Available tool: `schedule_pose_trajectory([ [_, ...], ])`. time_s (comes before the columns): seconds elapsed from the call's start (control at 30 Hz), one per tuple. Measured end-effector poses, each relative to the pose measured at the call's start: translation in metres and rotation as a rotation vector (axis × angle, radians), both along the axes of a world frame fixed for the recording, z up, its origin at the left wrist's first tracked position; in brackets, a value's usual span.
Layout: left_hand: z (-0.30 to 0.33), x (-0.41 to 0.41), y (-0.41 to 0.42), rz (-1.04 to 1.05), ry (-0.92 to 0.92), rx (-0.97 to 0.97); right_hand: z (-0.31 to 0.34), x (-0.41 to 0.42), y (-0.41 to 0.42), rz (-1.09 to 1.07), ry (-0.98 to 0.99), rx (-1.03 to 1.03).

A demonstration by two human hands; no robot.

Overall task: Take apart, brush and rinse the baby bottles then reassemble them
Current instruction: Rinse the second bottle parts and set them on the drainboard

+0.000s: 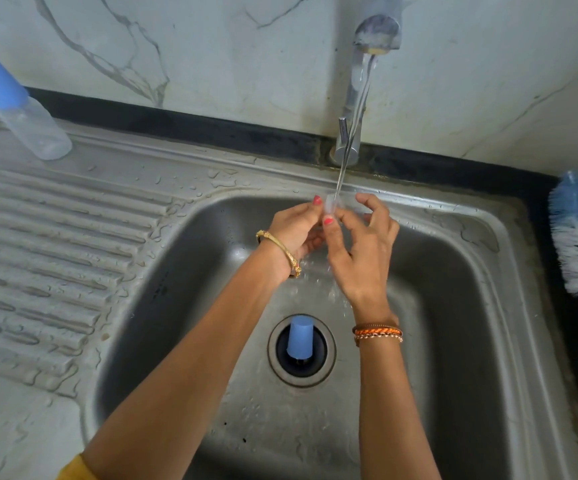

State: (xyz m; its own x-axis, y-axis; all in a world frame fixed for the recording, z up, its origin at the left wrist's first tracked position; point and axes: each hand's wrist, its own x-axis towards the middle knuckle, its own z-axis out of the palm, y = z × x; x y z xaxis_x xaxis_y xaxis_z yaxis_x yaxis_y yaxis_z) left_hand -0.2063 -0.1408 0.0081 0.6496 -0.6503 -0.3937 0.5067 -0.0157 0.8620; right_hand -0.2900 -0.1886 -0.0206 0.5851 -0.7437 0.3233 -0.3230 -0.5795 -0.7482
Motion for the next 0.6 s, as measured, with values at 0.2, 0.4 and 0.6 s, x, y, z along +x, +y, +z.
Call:
schedule_pose_trajectory([
  [0.2,-0.005,0.011,0.002,-0.087,-0.121,-0.144,-0.009,0.002,0.001,0.016,0.026,0.098],
  [0.4,-0.015,0.0,-0.003,0.013,-0.435,-0.024,0.002,0.004,0.001,-0.052,-0.384,0.664],
  [0.6,-0.013,0.004,-0.005,0.126,-0.658,0.123,0.002,0.006,0.007,-0.108,-0.458,0.643],
])
